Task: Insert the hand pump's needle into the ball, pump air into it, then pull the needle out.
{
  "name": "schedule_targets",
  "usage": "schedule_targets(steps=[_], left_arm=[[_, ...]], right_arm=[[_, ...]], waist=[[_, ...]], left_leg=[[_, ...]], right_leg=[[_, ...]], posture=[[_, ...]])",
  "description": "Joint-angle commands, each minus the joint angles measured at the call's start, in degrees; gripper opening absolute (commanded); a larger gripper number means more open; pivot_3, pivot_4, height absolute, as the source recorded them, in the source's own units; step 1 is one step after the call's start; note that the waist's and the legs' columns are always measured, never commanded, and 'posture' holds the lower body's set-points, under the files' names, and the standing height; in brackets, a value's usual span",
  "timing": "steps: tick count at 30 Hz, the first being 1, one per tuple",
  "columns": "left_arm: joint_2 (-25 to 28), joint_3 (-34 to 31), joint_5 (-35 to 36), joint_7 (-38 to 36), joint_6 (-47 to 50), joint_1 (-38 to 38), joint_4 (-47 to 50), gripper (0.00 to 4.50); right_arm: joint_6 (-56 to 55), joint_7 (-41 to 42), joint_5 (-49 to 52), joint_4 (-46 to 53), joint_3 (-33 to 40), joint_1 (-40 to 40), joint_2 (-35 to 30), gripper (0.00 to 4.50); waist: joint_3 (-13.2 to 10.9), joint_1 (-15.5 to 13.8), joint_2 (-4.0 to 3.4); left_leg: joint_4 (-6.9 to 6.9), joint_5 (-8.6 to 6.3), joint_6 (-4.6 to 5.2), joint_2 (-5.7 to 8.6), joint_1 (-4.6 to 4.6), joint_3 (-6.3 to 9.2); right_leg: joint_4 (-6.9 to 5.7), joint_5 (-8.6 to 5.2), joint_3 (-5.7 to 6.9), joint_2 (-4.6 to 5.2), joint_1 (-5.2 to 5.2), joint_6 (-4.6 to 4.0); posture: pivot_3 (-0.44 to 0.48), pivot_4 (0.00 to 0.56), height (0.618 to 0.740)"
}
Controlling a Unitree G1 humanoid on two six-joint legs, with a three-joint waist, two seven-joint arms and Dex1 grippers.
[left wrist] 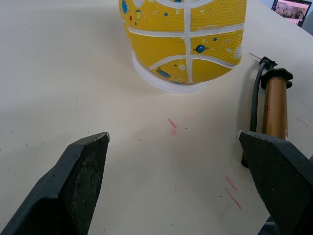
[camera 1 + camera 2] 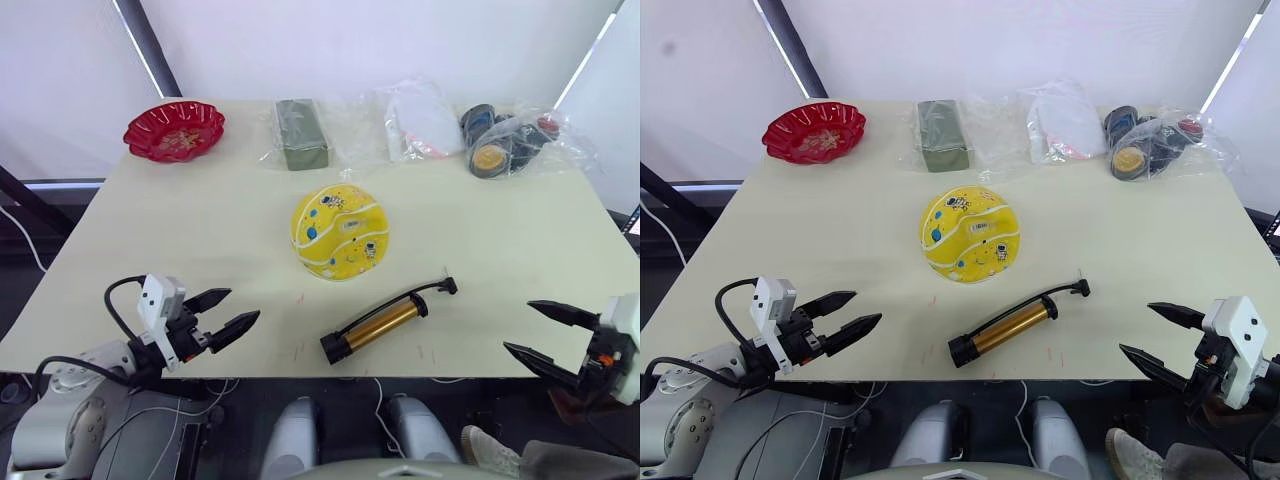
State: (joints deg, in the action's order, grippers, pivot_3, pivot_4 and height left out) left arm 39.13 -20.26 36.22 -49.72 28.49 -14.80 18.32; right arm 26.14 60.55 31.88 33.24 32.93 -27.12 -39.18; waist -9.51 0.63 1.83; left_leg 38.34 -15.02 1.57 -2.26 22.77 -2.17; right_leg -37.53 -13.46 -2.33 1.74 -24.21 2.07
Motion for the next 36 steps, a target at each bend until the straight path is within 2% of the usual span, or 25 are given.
schedule_targets(steps=[1, 4, 9, 11, 14, 17, 18, 20, 23, 28, 32, 36], left_arm=[[2.6, -0.6, 2.0, -1.8, 1.4, 1.1, 2.9, 4.50], [9.0, -0.7, 7.4, -6.9, 6.3, 3.5, 9.9, 4.50], [15.4, 1.6, 9.9, -9.5, 9.8, 8.3, 14.3, 4.50], [18.2, 5.4, 10.1, -9.2, 12.1, 13.5, 16.7, 4.50], [19.5, 9.9, 12.3, -7.5, 16.6, 21.6, 18.3, 4.50], [20.7, 20.8, 9.2, -5.9, 24.2, 37.0, 19.0, 4.50], [20.9, 23.1, 8.6, -6.0, 25.8, 40.1, 18.5, 4.50], [18.9, 29.8, 5.8, -6.5, 27.6, 47.5, 16.8, 4.50], [13.1, 38.2, 1.2, -4.6, 30.6, 56.5, 11.7, 4.50], [6.1, 46.7, -5.6, -2.2, 32.7, 62.9, 5.1, 4.50], [-0.1, 55.3, -13.9, -1.4, 28.1, 66.3, 0.5, 4.50], [-6.4, 60.3, -19.0, 0.4, 27.4, 67.9, -2.9, 4.50]], right_arm=[[-1.4, 0.7, 1.4, 0.5, -0.2, 1.3, -1.4, 4.42], [-0.5, 2.9, 4.5, 1.9, -1.0, 3.9, -4.0, 4.42], [1.0, 3.9, 7.3, 2.9, 0.0, 5.5, -8.1, 4.42], [2.1, 4.1, 8.4, 3.6, 1.3, 6.0, -10.2, 4.42], [3.6, 4.6, 9.4, 4.6, 3.6, 5.3, -12.3, 4.42], [5.0, 4.7, 9.8, 4.3, 7.7, 4.3, -13.8, 4.42], [5.3, 4.3, 9.7, 4.5, 8.1, 4.2, -14.1, 4.42], [6.1, 4.2, 9.9, 4.9, 9.5, 3.0, -14.1, 4.42], [6.7, 4.5, 10.0, 6.0, 11.7, 0.6, -13.5, 4.42], [7.3, 4.6, 10.2, 7.3, 13.9, -2.6, -12.4, 4.42], [7.1, 4.1, 9.8, 8.2, 14.8, -4.8, -11.4, 4.42], [7.3, 2.8, 10.0, 8.9, 15.8, -5.7, -10.3, 4.42]], waist=[[0.0, 0.0, 0.00], [-0.1, 0.0, 0.11], [-0.2, -0.1, -0.15], [-0.2, -0.3, -0.16], [-0.2, -0.3, -0.17], [-0.3, -1.2, -0.09], [-0.3, -1.3, -0.08], [-0.3, -1.3, -0.08], [-0.3, -1.6, -0.09], [-0.3, -1.2, -0.08], [-0.3, -1.4, -0.09], [-0.3, -1.4, -0.09]], left_leg=[[0.00, 0.00, 0.00, 0.00, 0.00, 0.00], [0.04, 0.00, 0.00, -0.04, 0.00, 0.02], [0.01, 0.00, 0.00, 0.03, -0.01, -0.04], [-0.02, 0.00, 0.00, 0.04, 0.02, -0.01], [-0.01, 0.00, 0.01, 0.05, 0.04, -0.02], [0.11, 0.00, 0.01, 0.12, 0.09, 0.00], [0.15, 0.01, 0.01, 0.12, 0.08, -0.03], [0.16, 0.01, 0.01, 0.13, -0.09, -0.05], [0.14, 0.01, 0.01, 0.13, -0.07, -0.07], [0.22, 0.01, 0.02, 0.18, 0.01, 0.09], [0.24, 0.01, 0.02, 0.21, 0.05, 0.16], [0.26, 0.01, 0.02, 0.21, 0.06, 0.22]], right_leg=[[0.00, 0.00, 0.00, 0.00, 0.00, 0.00], [-0.03, 0.00, 0.01, -0.04, -0.02, 0.00], [-0.04, 0.00, 0.00, -0.03, 0.00, 0.00], [-0.02, -0.01, 0.01, -0.31, -0.01, 0.00], [0.00, 0.00, -0.03, -0.38, 0.00, 0.02], [-0.06, 0.00, 0.00, -0.50, 0.07, 0.06], [-0.01, 0.01, -0.07, -0.63, 0.11, 0.10], [0.01, 0.01, -0.08, -0.69, 0.29, 0.11], [-0.02, 0.01, -0.11, -0.81, 0.26, 0.12], [-0.05, 0.12, -0.19, -0.90, 0.31, 0.31], [-0.04, 0.13, -0.19, -0.88, 0.31, 0.32], [-0.05, 0.13, -0.20, -0.88, 0.30, 0.32]], posture=[[0.000, 0.150, 0.740], [0.000, 0.150, 0.740], [0.000, 0.150, 0.740], [0.000, 0.150, 0.740], [0.000, 0.150, 0.740], [0.000, 0.150, 0.740], [0.000, 0.150, 0.740], [0.000, 0.150, 0.740], [0.000, 0.150, 0.740], [0.000, 0.150, 0.740], [0.000, 0.150, 0.740], [0.000, 0.150, 0.740]])
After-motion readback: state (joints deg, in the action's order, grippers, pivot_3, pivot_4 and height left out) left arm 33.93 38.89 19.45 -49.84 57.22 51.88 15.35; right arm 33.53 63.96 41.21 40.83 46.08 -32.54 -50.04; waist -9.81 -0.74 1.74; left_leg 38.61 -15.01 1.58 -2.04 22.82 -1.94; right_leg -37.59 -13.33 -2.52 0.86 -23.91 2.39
